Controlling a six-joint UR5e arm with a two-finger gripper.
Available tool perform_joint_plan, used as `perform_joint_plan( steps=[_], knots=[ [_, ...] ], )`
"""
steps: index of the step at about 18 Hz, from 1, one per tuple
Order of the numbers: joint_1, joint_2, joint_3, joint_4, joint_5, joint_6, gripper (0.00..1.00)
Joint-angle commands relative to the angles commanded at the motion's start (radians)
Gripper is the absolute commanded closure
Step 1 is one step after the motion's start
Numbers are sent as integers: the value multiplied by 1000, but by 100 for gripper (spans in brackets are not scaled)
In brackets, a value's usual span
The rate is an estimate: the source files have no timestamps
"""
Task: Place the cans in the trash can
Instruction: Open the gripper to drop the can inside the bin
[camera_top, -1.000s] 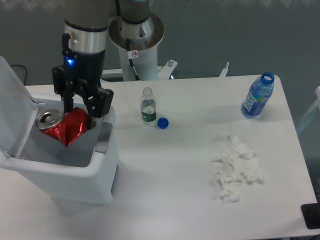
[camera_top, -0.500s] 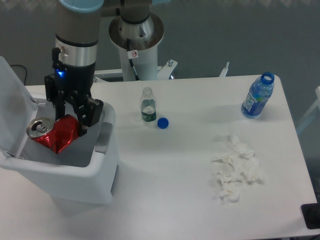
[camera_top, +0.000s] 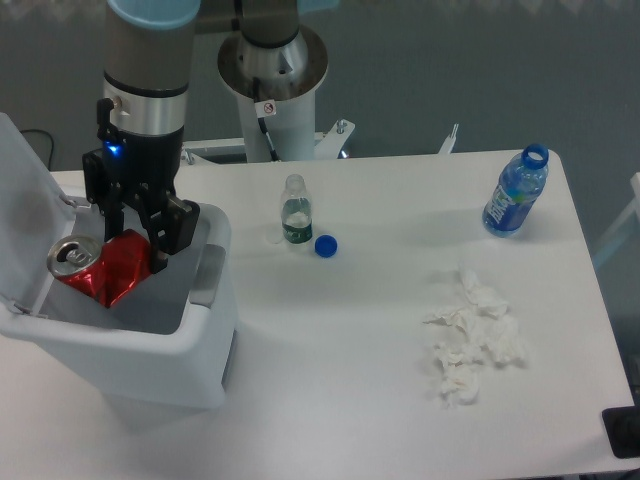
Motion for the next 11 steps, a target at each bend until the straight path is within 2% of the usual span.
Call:
perform_joint_plan(
  steps=[5,7,10,11],
  knots=[
    [-2,0,-20,5,-2,2,27],
    [-2,2,-23,6,-2,3,22],
    [-2,8,-18,5,-3,5,21],
    [0,6,-8,5,-3,8,14]
  ],
)
